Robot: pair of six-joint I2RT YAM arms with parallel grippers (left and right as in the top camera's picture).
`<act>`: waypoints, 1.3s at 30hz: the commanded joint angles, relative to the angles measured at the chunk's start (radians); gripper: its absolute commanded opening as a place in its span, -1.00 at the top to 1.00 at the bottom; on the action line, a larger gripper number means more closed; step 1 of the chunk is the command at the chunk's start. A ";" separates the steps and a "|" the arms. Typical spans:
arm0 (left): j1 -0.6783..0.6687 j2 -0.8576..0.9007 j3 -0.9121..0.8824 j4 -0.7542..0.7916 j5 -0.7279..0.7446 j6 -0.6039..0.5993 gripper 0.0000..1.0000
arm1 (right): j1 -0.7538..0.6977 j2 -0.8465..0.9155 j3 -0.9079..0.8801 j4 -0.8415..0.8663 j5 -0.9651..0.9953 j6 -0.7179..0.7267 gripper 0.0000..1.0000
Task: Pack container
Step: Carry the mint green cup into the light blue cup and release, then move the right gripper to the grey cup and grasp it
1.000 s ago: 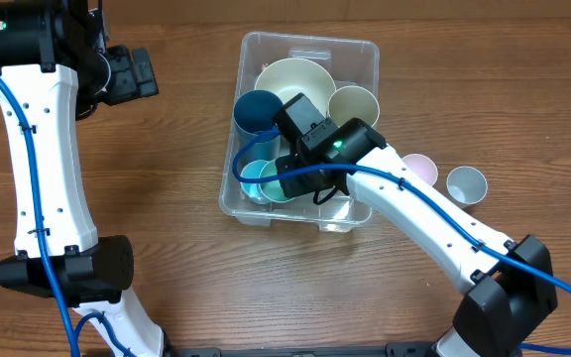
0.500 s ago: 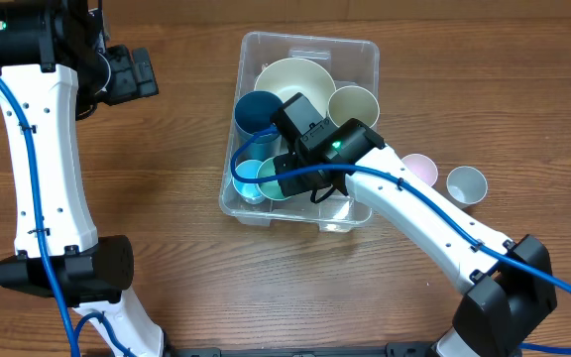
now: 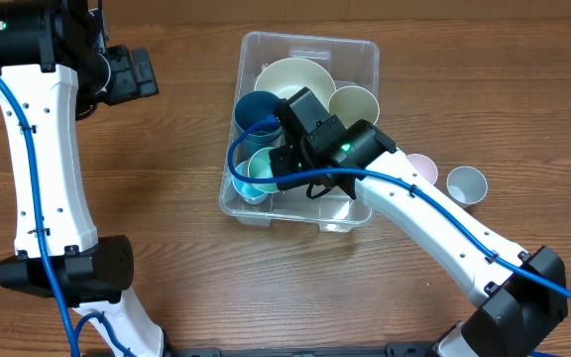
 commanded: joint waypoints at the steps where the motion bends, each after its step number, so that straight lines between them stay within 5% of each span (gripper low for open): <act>1: -0.003 -0.004 0.008 -0.002 -0.006 0.019 -1.00 | 0.001 -0.019 0.011 0.012 -0.013 0.000 0.92; 16: -0.003 -0.004 0.008 -0.002 -0.005 0.019 -1.00 | 0.024 0.069 0.011 0.050 -0.014 -0.001 0.92; 22: -0.003 -0.004 0.008 -0.002 -0.005 0.019 -1.00 | 0.025 0.044 0.011 0.037 0.006 -0.012 0.39; 29: -0.003 -0.004 0.008 -0.002 -0.005 0.019 -1.00 | 0.024 -0.085 0.013 -0.003 0.083 -0.011 0.28; 39: -0.003 -0.004 0.008 -0.002 -0.005 0.019 -1.00 | 0.009 -0.455 0.014 -0.181 0.436 0.151 -0.33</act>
